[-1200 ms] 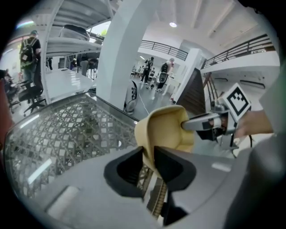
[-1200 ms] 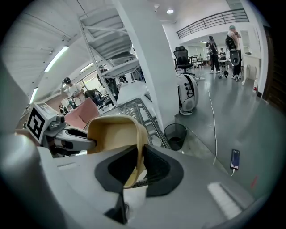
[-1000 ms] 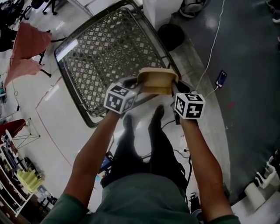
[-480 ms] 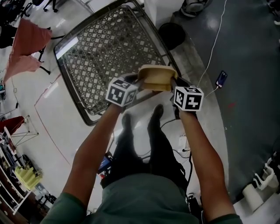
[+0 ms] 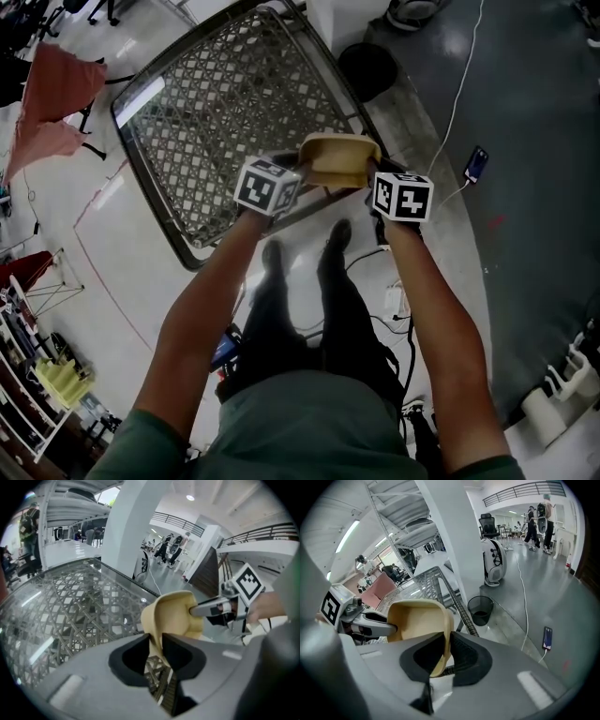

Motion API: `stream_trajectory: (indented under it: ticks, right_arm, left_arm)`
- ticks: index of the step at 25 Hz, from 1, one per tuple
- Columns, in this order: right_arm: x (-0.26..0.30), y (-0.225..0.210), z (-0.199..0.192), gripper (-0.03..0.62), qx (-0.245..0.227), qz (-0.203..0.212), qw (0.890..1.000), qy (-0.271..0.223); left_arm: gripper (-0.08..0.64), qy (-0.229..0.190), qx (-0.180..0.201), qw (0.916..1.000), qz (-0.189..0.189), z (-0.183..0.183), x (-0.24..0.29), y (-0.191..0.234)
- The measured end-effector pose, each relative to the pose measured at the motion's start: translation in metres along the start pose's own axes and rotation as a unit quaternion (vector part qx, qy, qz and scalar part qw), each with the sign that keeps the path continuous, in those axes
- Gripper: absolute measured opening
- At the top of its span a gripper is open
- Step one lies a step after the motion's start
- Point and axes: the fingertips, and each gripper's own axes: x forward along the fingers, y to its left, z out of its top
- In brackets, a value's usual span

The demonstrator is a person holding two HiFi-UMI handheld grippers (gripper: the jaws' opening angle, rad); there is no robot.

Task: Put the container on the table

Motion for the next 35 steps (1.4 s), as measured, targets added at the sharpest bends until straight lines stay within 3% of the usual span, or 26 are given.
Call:
stream_trajectory:
  ticks: [11,15,22,27,31,33,35]
  right_arm:
    - [0.017,-0.006,0.000,0.052,0.006,-0.016,1.000,0.013]
    - [0.014,-0.005,0.005,0.105,0.020,-0.014,1.000,0.008]
    - [-0.011,0.002,0.024,0.162,0.016,-0.023,0.999,-0.022]
    - [-0.064,0.027,0.052,0.169,0.023,-0.007,0.996,-0.086]
    - [-0.131,0.083,0.092,0.099,0.017,0.058,0.982,-0.181]
    - [-0.181,0.118,0.112,0.004,-0.008,0.090,0.968,-0.234]
    - [-0.236,0.156,0.129,0.003,-0.039,0.126,0.949,-0.288]
  left_arm:
    - [0.101,0.005,0.002,1.0000,-0.004,-0.003,0.010,0.008]
    - [0.162,0.005,0.009,0.9999,-0.007,-0.002,0.006,0.005]
    - [0.262,-0.003,0.026,0.9993,0.026,0.004,-0.026,0.014]
    - [0.255,-0.051,0.051,0.9972,0.022,0.032,-0.080,0.001]
    - [0.176,-0.122,0.080,0.9892,-0.012,0.068,-0.157,-0.030]
    - [0.098,-0.165,0.099,0.9809,-0.030,0.084,-0.205,-0.054]
    - [0.016,-0.210,0.120,0.9692,-0.046,0.100,-0.256,-0.077]
